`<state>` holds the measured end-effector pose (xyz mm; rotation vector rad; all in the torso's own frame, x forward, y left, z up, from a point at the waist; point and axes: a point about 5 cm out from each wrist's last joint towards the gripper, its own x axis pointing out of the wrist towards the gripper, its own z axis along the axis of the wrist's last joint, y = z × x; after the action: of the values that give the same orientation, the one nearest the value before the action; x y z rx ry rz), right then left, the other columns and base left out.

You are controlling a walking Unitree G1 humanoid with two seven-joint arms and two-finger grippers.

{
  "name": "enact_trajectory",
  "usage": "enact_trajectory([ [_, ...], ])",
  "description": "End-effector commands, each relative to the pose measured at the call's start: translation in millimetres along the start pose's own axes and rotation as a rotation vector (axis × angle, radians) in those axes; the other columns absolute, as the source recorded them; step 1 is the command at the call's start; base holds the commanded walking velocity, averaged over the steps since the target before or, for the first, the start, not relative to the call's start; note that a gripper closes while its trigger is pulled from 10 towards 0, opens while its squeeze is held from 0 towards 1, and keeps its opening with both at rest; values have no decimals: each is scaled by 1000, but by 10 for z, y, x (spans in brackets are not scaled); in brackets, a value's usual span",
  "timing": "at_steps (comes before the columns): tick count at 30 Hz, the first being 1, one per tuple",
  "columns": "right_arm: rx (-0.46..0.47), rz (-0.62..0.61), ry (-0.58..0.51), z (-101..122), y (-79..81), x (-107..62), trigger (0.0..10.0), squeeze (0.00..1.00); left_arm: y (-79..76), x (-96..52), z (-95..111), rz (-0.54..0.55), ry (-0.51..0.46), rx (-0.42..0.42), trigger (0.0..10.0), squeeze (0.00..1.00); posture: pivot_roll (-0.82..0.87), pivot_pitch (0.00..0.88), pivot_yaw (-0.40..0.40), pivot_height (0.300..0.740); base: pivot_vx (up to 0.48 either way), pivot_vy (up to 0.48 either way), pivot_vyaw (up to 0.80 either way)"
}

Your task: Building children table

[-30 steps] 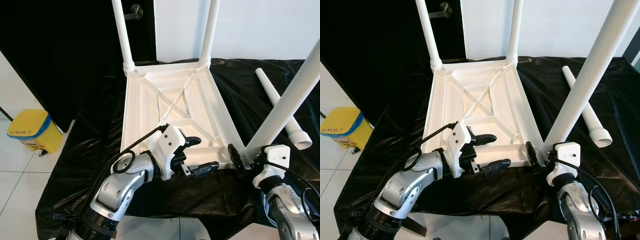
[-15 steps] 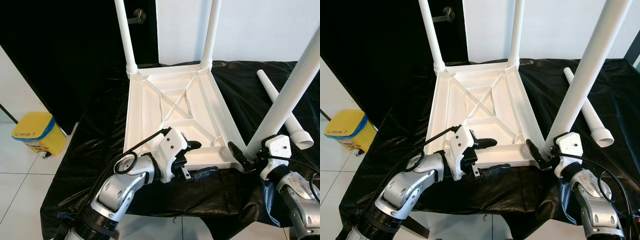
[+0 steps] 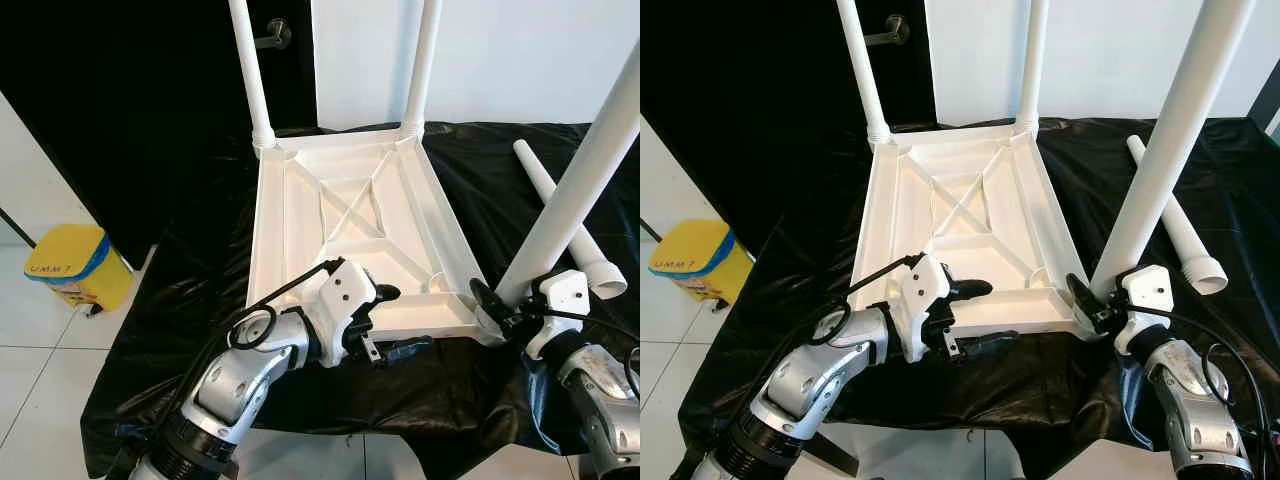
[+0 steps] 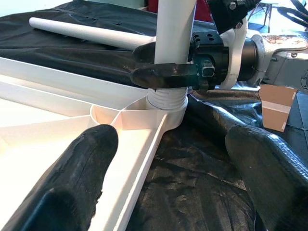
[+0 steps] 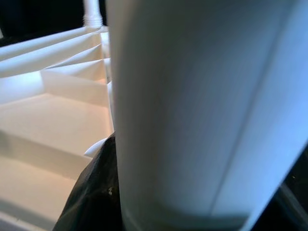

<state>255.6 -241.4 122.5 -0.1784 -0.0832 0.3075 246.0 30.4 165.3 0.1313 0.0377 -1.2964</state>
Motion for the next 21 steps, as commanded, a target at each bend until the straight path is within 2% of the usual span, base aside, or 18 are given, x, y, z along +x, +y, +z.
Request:
enact_trajectory([
  [1,35,-47,106,-213,86,-77,10000,0,11,-10,-15,7,13,-2,10000,0,-264,68,52,740,0,0,0],
  [4,39,-79,113,-228,102,-79,10000,0,16,-10,-13,8,13,-1,10000,0,-265,69,52,740,0,0,0],
  [7,78,-178,147,-277,149,-74,10000,0,27,-13,-12,11,13,-2,10000,0,-265,76,55,740,0,0,0],
  [9,78,-178,147,-277,149,-74,10000,0,27,-13,-12,11,13,-2,10000,0,-265,76,55,740,0,0,0],
  [10,95,-247,171,-305,189,-67,10000,0,29,-13,-12,12,13,-4,10000,0,-264,79,56,740,0,0,0],
  [11,95,-247,171,-305,189,-67,10000,0,29,-13,-12,12,13,-4,10000,0,-264,79,56,740,0,0,0],
  [12,115,-314,191,-323,237,-59,10000,0,29,-13,-12,11,14,-4,10000,0,-262,82,57,740,0,0,0],
  [13,115,-314,191,-323,237,-59,10000,0,29,-13,-12,11,14,-4,10000,0,-262,82,57,740,0,0,0],
  [16,150,-443,216,-339,341,-42,10000,0,26,-16,-13,11,15,-6,10000,0,-260,84,55,740,0,0,0],
  [18,150,-443,216,-339,341,-42,10000,0,26,-16,-13,11,15,-6,10000,0,-260,84,55,740,0,0,0],
  [19,164,-516,215,-330,387,-36,10000,0,25,-18,-13,13,15,-7,10000,0,-257,86,54,740,0,0,0],
  [20,164,-516,215,-330,387,-36,10000,0,25,-18,-13,13,15,-7,10000,0,-257,86,54,740,0,0,0],
  [21,181,-592,214,-314,441,-32,10000,0,21,-18,-12,14,15,-7,10000,0,-252,88,52,740,0,0,0],
])
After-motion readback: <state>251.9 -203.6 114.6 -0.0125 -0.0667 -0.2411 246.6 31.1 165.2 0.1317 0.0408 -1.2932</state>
